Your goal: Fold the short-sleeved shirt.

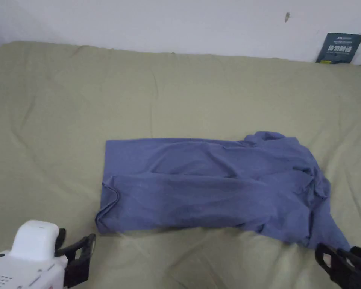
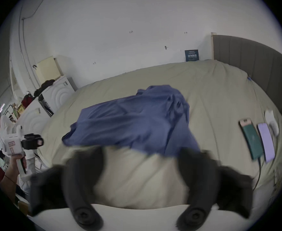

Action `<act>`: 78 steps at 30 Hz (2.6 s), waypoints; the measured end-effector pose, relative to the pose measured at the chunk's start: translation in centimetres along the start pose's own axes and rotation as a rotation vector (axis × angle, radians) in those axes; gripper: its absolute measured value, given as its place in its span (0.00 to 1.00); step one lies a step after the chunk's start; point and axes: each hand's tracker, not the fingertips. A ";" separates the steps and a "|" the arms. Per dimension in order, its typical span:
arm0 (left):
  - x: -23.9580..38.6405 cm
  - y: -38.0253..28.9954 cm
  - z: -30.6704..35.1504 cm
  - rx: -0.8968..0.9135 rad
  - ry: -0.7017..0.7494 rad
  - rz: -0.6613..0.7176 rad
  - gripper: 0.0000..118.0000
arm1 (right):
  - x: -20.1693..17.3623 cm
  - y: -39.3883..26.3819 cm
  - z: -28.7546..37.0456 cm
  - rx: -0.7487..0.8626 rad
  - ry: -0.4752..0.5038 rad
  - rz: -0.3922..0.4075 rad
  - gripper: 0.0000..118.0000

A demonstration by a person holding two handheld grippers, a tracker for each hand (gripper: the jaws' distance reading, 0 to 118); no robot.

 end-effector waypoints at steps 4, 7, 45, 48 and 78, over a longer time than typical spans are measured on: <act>-1.1 -2.0 -1.0 -0.063 -0.055 0.061 0.00 | -1.2 -3.6 2.1 0.042 -0.054 0.002 0.00; -1.6 -1.8 -2.5 -0.052 -0.026 0.032 0.00 | -1.5 -3.8 2.3 0.025 -0.068 0.003 0.00; -0.7 4.2 -14.1 -0.178 -0.025 0.023 0.05 | 8.7 3.7 -17.8 -0.368 -0.268 0.078 0.27; -1.1 4.2 -14.3 -0.183 -0.033 0.050 0.04 | 8.1 4.5 -17.1 -0.380 -0.242 0.075 0.07; -2.9 -1.4 -4.2 -0.213 -0.008 0.201 0.98 | 8.3 -0.9 -3.8 -0.348 -0.257 -0.102 0.83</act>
